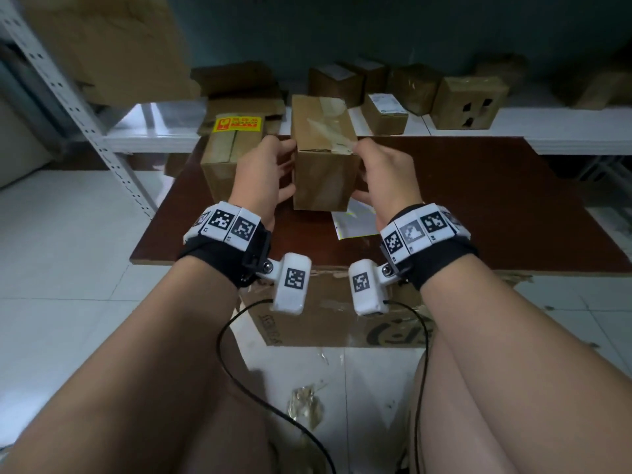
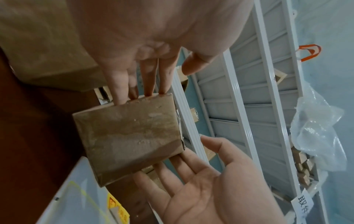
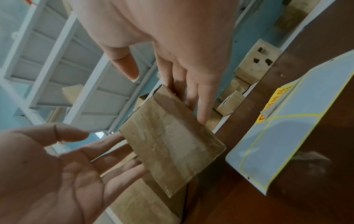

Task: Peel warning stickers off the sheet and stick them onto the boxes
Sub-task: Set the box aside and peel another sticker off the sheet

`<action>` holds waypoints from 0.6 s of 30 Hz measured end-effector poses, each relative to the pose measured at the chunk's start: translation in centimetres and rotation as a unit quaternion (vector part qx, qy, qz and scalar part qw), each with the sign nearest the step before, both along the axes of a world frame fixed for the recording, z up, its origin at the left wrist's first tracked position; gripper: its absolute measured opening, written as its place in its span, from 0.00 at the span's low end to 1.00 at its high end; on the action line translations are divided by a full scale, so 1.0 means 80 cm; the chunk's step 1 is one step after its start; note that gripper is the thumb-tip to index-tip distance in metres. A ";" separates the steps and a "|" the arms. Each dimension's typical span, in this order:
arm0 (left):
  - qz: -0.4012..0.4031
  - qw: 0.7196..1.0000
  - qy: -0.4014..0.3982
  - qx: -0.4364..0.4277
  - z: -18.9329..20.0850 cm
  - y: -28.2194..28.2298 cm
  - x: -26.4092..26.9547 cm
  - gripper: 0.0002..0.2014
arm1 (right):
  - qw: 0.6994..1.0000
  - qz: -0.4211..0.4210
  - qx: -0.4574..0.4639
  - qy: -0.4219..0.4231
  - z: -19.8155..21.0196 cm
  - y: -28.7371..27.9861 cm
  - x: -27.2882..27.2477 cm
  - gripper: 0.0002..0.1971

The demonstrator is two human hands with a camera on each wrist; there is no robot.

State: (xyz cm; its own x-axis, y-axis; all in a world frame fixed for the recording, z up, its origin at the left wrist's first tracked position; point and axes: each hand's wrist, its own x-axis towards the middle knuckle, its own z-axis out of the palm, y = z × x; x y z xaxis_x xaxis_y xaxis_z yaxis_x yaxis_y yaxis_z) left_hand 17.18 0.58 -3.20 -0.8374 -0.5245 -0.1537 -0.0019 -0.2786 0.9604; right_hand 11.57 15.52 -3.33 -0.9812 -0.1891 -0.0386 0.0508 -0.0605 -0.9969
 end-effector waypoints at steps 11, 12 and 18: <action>-0.034 0.977 -0.108 -0.181 -0.028 -0.022 0.047 0.29 | 0.986 0.018 0.163 0.025 -0.033 -0.024 0.052 0.22; -0.025 0.973 -0.106 -0.202 -0.027 -0.021 0.048 0.29 | 0.986 0.020 0.164 0.022 -0.034 -0.024 0.051 0.23; 0.047 0.938 0.084 -0.333 -0.004 -0.001 0.059 0.11 | 0.991 -0.059 0.119 -0.027 -0.020 0.007 0.013 0.09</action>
State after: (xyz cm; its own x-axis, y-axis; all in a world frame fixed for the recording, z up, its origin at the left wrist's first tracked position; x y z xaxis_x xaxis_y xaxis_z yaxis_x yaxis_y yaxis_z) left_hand 21.88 0.46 -3.52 -0.7653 -0.5307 0.3643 0.1599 0.3915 0.9062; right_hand 12.64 16.07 -4.96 -0.9913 -0.0534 -0.1205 0.1102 0.1666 -0.9798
